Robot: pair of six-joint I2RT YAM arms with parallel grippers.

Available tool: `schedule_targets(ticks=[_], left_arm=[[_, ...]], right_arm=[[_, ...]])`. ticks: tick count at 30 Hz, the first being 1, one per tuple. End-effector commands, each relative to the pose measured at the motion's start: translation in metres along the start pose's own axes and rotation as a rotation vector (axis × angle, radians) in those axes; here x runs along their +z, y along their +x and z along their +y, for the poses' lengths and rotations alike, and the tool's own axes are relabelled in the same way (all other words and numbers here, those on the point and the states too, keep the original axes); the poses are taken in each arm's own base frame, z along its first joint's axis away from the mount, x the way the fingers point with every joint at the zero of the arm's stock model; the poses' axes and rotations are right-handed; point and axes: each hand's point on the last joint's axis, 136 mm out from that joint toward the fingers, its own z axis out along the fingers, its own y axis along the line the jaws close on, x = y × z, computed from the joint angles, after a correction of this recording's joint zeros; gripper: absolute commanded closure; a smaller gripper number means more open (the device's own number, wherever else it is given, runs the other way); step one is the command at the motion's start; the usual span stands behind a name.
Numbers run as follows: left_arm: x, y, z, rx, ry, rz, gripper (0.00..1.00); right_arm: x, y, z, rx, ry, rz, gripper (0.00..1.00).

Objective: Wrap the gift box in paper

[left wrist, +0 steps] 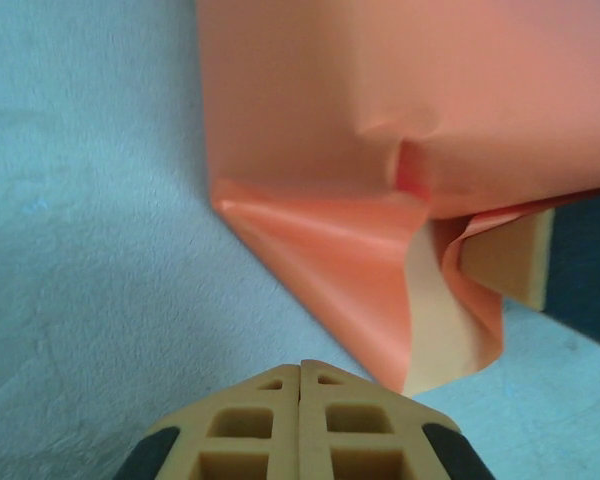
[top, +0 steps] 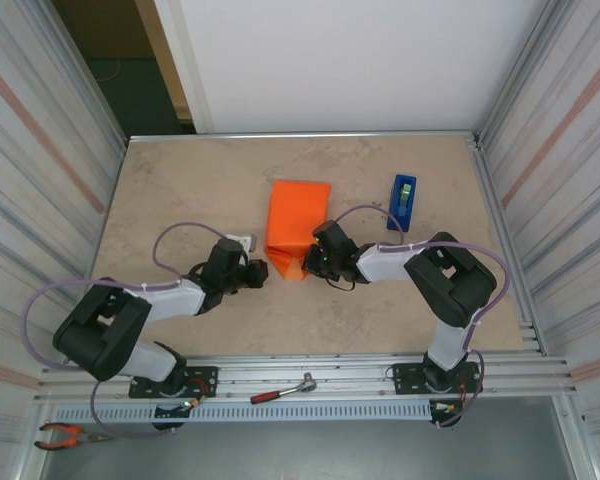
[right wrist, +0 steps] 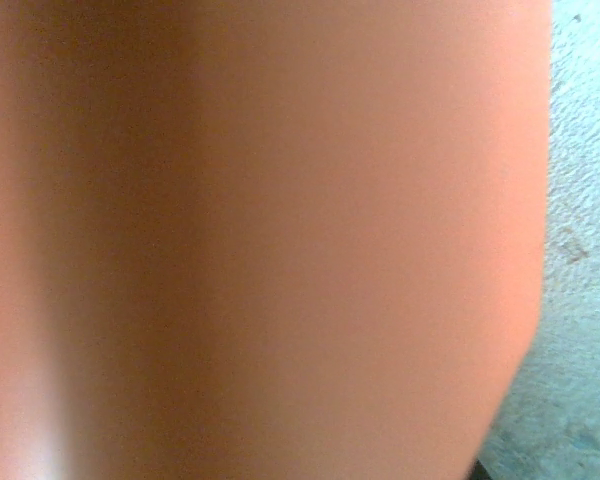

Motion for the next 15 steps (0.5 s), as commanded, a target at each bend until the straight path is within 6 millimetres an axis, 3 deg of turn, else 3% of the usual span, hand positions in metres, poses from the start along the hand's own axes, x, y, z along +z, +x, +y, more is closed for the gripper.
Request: schedule_targets(ticks=[1, 15], left_arm=[[0.007, -0.013, -0.013, 0.032, 0.046, -0.018, 1.0], [0.035, -0.018, -0.041, 0.081, 0.094, 0.006, 1.0]], right_arm=[[0.007, 0.016, -0.02, 0.003, 0.07, 0.053, 1.0], [0.007, 0.016, -0.021, 0.003, 0.073, 0.051, 1.0]])
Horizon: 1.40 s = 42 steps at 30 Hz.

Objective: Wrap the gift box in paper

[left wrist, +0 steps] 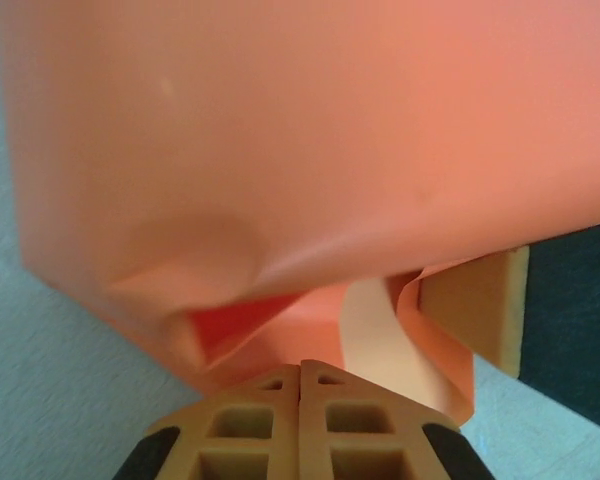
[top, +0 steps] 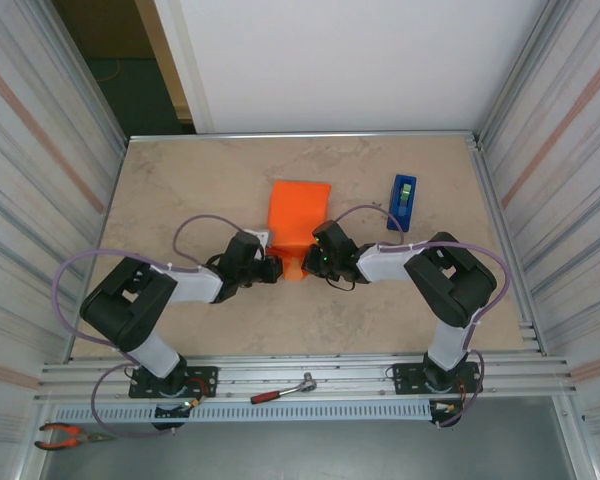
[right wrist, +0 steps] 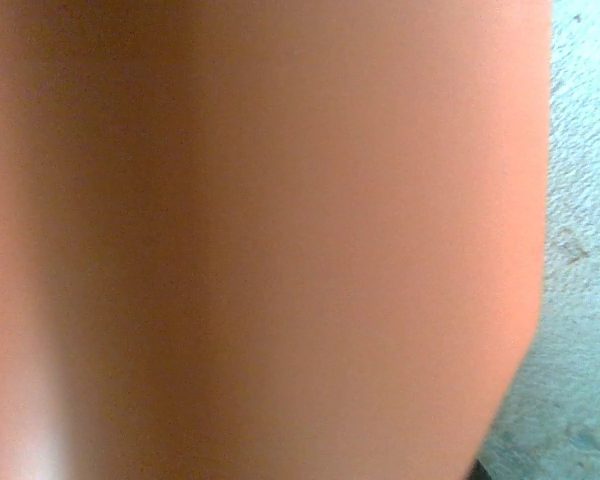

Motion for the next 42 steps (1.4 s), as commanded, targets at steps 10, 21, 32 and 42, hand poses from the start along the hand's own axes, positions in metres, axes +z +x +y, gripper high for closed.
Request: schedule_targets(ticks=[10, 21, 32, 42], left_arm=[[0.017, 0.01, -0.005, 0.068, 0.002, 0.031, 1.0], [-0.009, -0.002, -0.014, 0.06, 0.015, -0.027, 1.0], [-0.075, -0.101, -0.005, 0.001, -0.007, -0.188, 0.88], [-0.042, -0.135, 0.004, -0.002, 0.022, -0.092, 0.76]], right_arm=[[0.007, 0.016, -0.019, 0.004, 0.069, 0.052, 1.0], [-0.004, 0.011, -0.006, -0.009, 0.034, 0.053, 1.0], [-0.033, -0.005, 0.029, -0.064, -0.04, 0.022, 1.0], [-0.018, -0.023, 0.056, -0.083, -0.057, 0.008, 1.0]])
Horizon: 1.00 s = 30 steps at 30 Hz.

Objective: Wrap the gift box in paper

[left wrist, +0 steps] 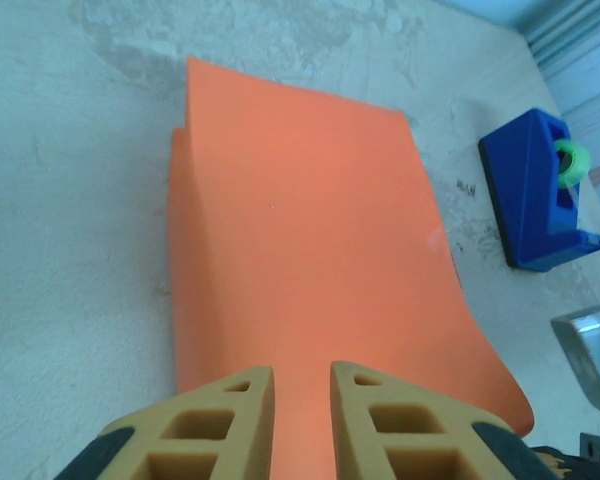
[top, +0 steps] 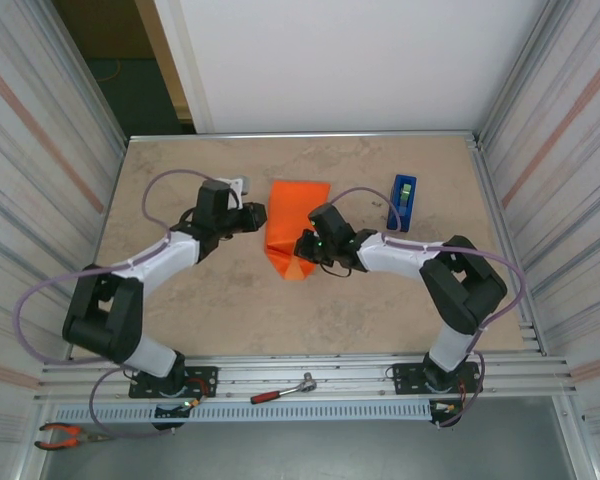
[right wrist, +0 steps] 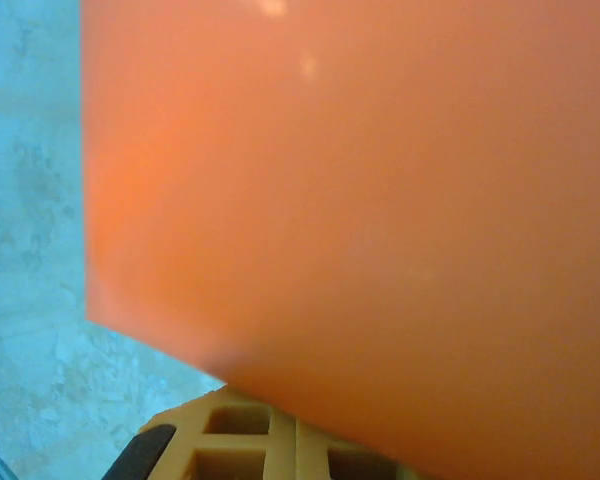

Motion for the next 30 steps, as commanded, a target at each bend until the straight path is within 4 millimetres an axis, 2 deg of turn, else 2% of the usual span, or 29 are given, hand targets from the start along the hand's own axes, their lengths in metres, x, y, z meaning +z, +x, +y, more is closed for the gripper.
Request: schedule_targets(ticks=[1, 5, 10, 12, 15, 18, 21, 25, 30], left_arm=[[0.012, 0.007, -0.005, 0.02, 0.039, 0.074, 0.76], [0.025, 0.015, -0.004, 0.004, 0.06, 0.107, 0.76], [0.034, 0.031, -0.002, -0.003, 0.067, 0.139, 0.75], [0.036, 0.037, -0.002, -0.003, 0.068, 0.15, 0.75], [0.038, 0.043, -0.001, -0.001, 0.068, 0.159, 0.75], [0.039, 0.046, 0.001, -0.006, 0.065, 0.164, 0.75], [0.041, 0.048, 0.002, -0.009, 0.062, 0.167, 0.75], [0.041, 0.049, 0.002, -0.008, 0.062, 0.168, 0.75], [0.04, 0.052, 0.003, -0.012, 0.057, 0.172, 0.75]], right_arm=[[0.011, 0.001, -0.001, -0.026, 0.024, 0.021, 1.0], [0.022, 0.002, -0.009, -0.006, 0.042, 0.023, 1.0], [0.029, 0.012, -0.02, 0.02, 0.045, 0.054, 1.0], [0.023, 0.011, -0.018, 0.017, 0.035, 0.052, 1.0], [0.003, 0.002, -0.007, -0.005, 0.01, 0.027, 1.0], [-0.02, -0.013, 0.004, -0.03, -0.007, -0.019, 1.0], [-0.034, -0.029, 0.004, -0.03, -0.011, -0.06, 1.0], [-0.036, -0.043, -0.003, -0.008, -0.006, -0.082, 1.0], [-0.02, -0.042, -0.013, 0.009, 0.012, -0.065, 1.0]])
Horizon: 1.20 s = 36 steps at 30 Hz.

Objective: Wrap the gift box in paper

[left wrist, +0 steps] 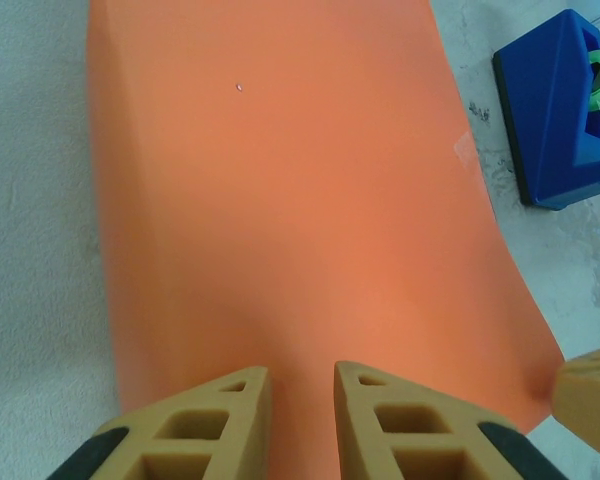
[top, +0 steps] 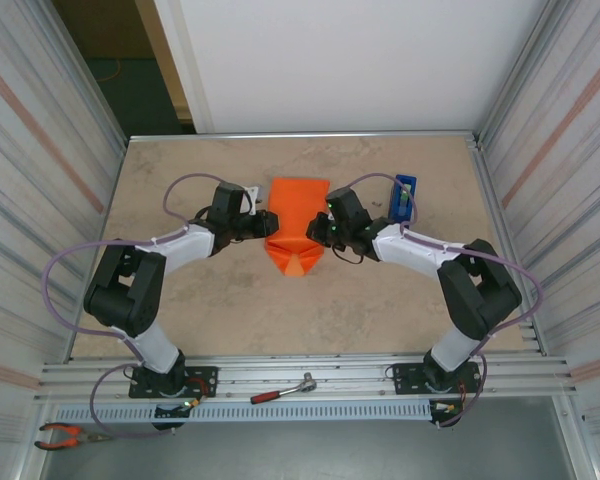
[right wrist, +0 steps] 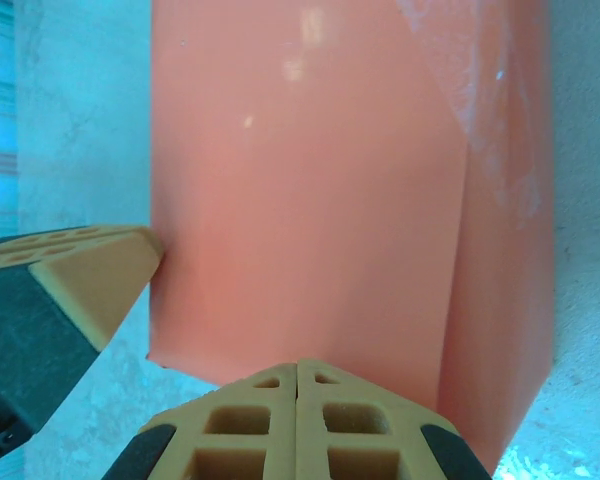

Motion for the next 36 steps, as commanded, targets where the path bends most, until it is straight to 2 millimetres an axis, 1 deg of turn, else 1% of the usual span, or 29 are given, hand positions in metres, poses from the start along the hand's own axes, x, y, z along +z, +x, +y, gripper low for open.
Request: schedule_targets(ticks=[1, 4, 7, 9, 12, 13, 15, 16, 17, 18, 20, 22, 23, 25, 28, 30, 33, 36], left_arm=[[0.006, 0.016, 0.004, -0.001, -0.002, 0.038, 0.75], [0.005, 0.019, 0.003, -0.006, -0.001, 0.039, 0.76], [0.003, 0.021, 0.0, -0.013, 0.004, 0.033, 0.76], [-0.001, 0.02, -0.005, -0.016, 0.013, 0.02, 0.76], [-0.012, 0.008, -0.012, -0.002, 0.009, -0.016, 0.74], [-0.016, 0.003, -0.013, 0.012, -0.001, -0.032, 0.71], [-0.025, -0.009, -0.013, 0.042, -0.033, -0.071, 0.62], [-0.03, -0.015, -0.012, 0.053, -0.053, -0.092, 0.55], [-0.033, -0.022, -0.012, 0.064, -0.063, -0.115, 0.49], [-0.036, -0.027, -0.01, 0.066, -0.069, -0.133, 0.42], [-0.043, -0.038, -0.003, 0.048, -0.097, -0.176, 0.19], [-0.049, -0.047, 0.003, 0.036, -0.12, -0.208, 0.02], [-0.05, -0.051, 0.007, 0.034, -0.13, -0.217, 0.01], [-0.048, -0.056, 0.016, 0.004, -0.157, -0.208, 0.01], [-0.039, -0.059, 0.028, -0.033, -0.157, -0.162, 0.01], [-0.032, -0.058, 0.03, -0.056, -0.13, -0.137, 0.01], [-0.022, -0.055, 0.025, -0.114, -0.037, -0.089, 0.01], [-0.015, -0.049, 0.024, -0.123, -0.022, -0.059, 0.01]], right_arm=[[0.013, 0.004, -0.008, -0.012, 0.026, 0.023, 1.0], [0.019, 0.008, -0.016, 0.002, 0.038, 0.04, 1.0], [0.016, 0.005, -0.018, 0.011, 0.031, 0.039, 1.0], [0.007, -0.001, -0.012, 0.008, 0.011, 0.029, 1.0], [-0.011, -0.013, 0.0, -0.012, -0.009, 0.001, 1.0], [-0.017, -0.016, 0.002, -0.016, -0.011, -0.008, 1.0], [-0.028, -0.025, 0.003, -0.021, -0.009, -0.027, 1.0], [-0.032, -0.03, 0.0, -0.018, -0.003, -0.034, 0.94], [-0.034, -0.035, -0.003, -0.013, 0.002, -0.04, 0.8], [-0.036, -0.04, -0.006, -0.003, 0.003, -0.042, 0.71], [-0.036, -0.049, -0.014, 0.021, 0.001, -0.038, 0.5], [-0.035, -0.059, -0.018, 0.039, -0.008, -0.033, 0.39], [-0.033, -0.064, -0.021, 0.047, -0.009, -0.027, 0.35], [-0.028, -0.073, -0.024, 0.06, -0.016, -0.011, 0.32], [-0.017, -0.084, -0.022, 0.076, -0.04, 0.021, 0.31], [-0.007, -0.088, -0.021, 0.083, -0.05, 0.043, 0.31], [0.011, -0.091, -0.019, 0.092, -0.058, 0.087, 0.3], [0.027, -0.091, -0.019, 0.101, -0.065, 0.117, 0.3]])
